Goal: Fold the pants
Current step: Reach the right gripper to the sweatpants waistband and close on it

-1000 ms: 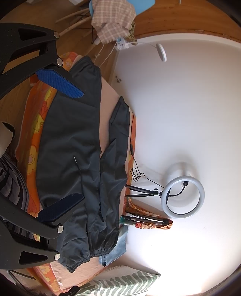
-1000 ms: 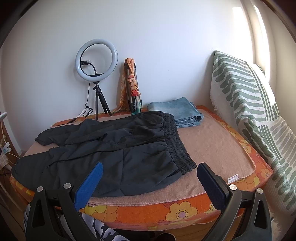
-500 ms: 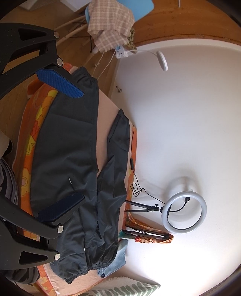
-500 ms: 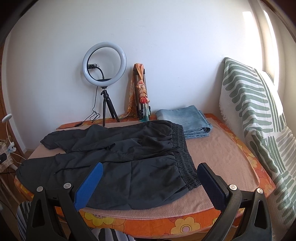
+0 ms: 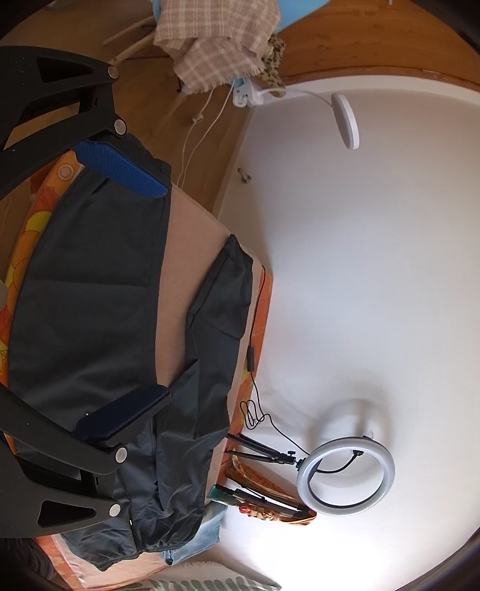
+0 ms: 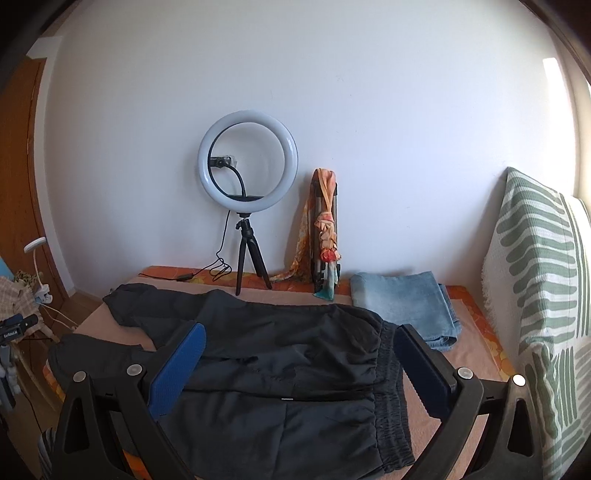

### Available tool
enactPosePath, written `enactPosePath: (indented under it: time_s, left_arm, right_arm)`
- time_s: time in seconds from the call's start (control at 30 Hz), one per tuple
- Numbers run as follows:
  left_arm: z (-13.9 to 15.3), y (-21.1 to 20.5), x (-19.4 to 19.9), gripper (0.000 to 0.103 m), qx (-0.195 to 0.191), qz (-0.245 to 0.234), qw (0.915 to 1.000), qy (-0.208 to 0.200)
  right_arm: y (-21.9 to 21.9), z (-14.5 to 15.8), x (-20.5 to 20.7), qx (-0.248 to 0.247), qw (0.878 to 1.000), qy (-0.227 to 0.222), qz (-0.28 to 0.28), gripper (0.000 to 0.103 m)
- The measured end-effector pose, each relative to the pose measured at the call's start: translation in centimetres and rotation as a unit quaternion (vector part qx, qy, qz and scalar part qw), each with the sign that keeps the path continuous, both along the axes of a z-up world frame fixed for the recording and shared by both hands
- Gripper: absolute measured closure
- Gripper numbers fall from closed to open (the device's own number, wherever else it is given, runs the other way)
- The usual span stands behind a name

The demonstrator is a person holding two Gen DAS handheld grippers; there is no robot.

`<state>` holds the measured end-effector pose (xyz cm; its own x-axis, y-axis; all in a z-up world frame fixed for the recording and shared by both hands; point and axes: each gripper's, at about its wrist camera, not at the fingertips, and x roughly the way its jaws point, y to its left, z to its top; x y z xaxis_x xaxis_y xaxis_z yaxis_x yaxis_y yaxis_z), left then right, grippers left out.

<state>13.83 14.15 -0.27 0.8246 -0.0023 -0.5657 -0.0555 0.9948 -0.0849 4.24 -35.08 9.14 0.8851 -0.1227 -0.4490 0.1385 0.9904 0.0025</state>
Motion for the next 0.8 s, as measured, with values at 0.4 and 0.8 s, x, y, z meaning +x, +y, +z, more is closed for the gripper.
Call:
enactPosePath:
  time_s: [0.4,0.8]
  left_arm:
    - [0.4,3.0,12.9,0.015,0.007,-0.022,0.9985,0.049]
    - [-4.9,4.4,28.4,0.019,-0.014,-0.006,0.9909,0.134]
  right_arm:
    - [0.6,-1.6,14.7,0.014,0.993,0.07,0.095,0.0]
    - [1.4,-10.6,28.9,0.035,0.975,0.143,0.169,0.003]
